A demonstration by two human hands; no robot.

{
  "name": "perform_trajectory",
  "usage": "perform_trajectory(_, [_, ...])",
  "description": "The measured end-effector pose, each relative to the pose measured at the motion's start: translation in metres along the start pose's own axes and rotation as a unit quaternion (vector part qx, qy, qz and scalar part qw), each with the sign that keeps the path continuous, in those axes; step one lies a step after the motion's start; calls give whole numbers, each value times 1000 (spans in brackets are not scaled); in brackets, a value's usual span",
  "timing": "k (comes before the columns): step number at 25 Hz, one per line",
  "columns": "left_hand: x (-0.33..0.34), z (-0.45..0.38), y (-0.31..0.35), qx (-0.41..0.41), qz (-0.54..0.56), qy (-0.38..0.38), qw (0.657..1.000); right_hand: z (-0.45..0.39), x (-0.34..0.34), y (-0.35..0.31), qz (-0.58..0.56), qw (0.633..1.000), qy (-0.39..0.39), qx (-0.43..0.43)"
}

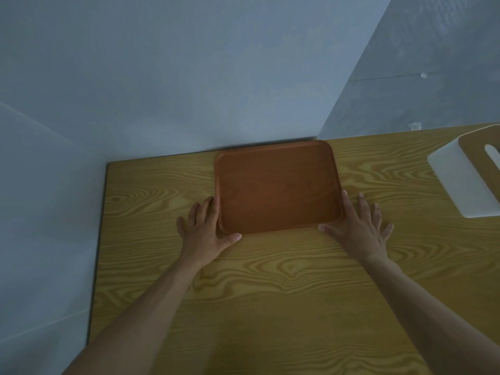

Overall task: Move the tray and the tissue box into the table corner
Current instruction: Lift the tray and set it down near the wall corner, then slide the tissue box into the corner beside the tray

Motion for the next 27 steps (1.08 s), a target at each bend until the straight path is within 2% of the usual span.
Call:
perform_trajectory(10, [-7,-8,5,-19,-13,-20,1000,-10,-12,-7,32,999,-5,16])
perform_trajectory(15, [-9,9,5,-86,4,-54,995,3,-9,-6,0,1000,-15,17])
perform_trajectory(19, [2,47,-5,-93,-23,-99,990,41,8,3,49,998,-47,14])
perform_trajectory(27, [15,122,-23,-46,-22,-112,992,149,48,10,85,993,-79,-24])
Point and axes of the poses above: each hand's wrist, its own z-axis away from the middle knuckle, its own x-axis out of the palm, y = z × x, the point moved 5 cm from there along -z, towards the middle knuckle, and after that the axes turned 3 degrees about -x, right-handed, at the moved point
